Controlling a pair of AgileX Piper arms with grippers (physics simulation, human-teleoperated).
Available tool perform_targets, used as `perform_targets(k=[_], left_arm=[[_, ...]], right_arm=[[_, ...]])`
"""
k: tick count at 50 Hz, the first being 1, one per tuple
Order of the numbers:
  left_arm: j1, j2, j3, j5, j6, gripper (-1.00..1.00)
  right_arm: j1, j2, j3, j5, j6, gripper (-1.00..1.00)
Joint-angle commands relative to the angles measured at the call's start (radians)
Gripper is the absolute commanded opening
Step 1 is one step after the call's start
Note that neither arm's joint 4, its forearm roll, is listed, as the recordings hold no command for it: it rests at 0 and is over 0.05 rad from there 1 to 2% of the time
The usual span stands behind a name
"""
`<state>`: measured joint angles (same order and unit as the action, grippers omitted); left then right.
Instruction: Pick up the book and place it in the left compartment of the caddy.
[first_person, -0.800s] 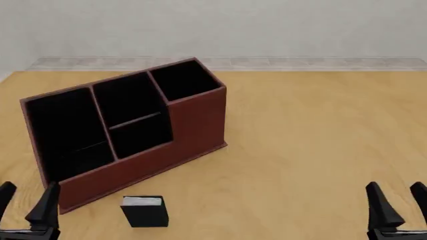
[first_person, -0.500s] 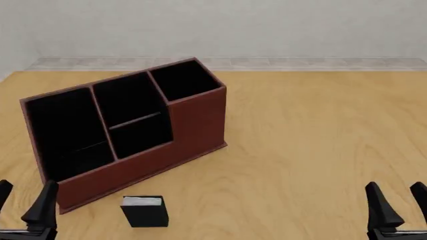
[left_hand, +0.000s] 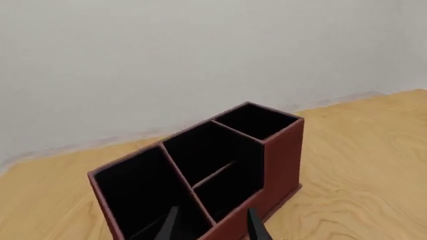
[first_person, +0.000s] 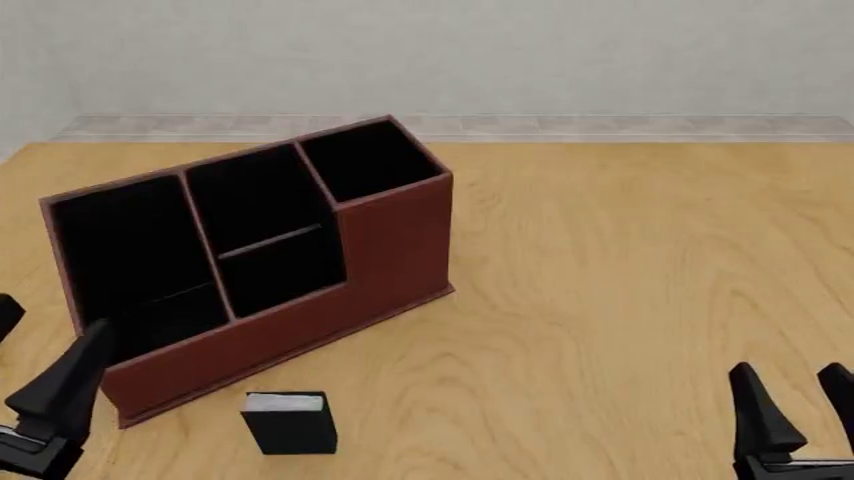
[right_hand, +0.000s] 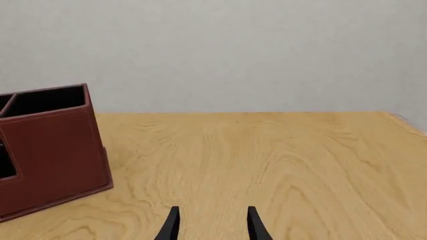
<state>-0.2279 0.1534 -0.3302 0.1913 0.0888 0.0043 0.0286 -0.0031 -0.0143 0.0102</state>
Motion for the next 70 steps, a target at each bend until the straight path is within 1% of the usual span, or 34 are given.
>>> perform_targets(k=[1,4,5,6,8,10,11,15,22,28,34,36,38,47,56,64,70], left_arm=[[-0.153,0.117,-0.184,0.125,0.044,1.0],[-0.218,0.144,-0.23,0.176,0.079,1.0],[-0.261,0.172,-0.259,0.208,0.088,1.0],[-0.261,0.172,-0.26,0.209,0.088,1.0],[-0.31,0.195,-0.288,0.237,0.11,1.0],[-0.332,0.211,-0.302,0.251,0.126,1.0],[-0.367,0.235,-0.316,0.271,0.135,1.0],[-0.43,0.281,-0.339,0.301,0.132,1.0],[-0.501,0.349,-0.365,0.304,0.147,1.0],[-0.595,0.392,-0.379,0.317,0.145,1.0],[-0.631,0.437,-0.377,0.316,0.165,1.0],[-0.651,0.449,-0.378,0.324,0.154,1.0],[-0.666,0.455,-0.374,0.329,0.16,1.0],[-0.704,0.505,-0.343,0.333,0.184,1.0],[-0.686,0.551,-0.296,0.317,0.245,1.0],[-0.667,0.583,-0.284,0.314,0.264,1.0],[-0.636,0.609,-0.259,0.292,0.287,1.0]], right_arm=[[0.001,0.013,0.0,-0.008,0.002,1.0],[0.003,0.018,0.001,-0.012,0.002,1.0],[0.005,0.022,0.001,-0.014,0.002,1.0],[0.005,0.023,0.001,-0.015,0.002,1.0],[0.005,0.034,0.0,-0.023,0.0,1.0],[0.007,0.034,0.001,-0.023,-0.003,1.0],[0.006,0.036,0.001,-0.025,-0.004,1.0],[0.006,0.042,0.001,-0.029,-0.006,1.0],[0.01,0.061,0.002,-0.043,-0.006,1.0],[0.009,0.07,0.002,-0.05,-0.005,1.0],[0.01,0.076,0.002,-0.054,-0.003,1.0],[0.01,0.078,0.002,-0.055,-0.003,1.0],[0.011,0.081,0.002,-0.057,-0.003,1.0],[0.011,0.095,0.002,-0.067,-0.006,1.0],[0.011,0.109,0.002,-0.077,-0.01,1.0],[0.013,0.123,0.003,-0.086,-0.013,1.0],[0.014,0.135,0.003,-0.095,-0.015,1.0]])
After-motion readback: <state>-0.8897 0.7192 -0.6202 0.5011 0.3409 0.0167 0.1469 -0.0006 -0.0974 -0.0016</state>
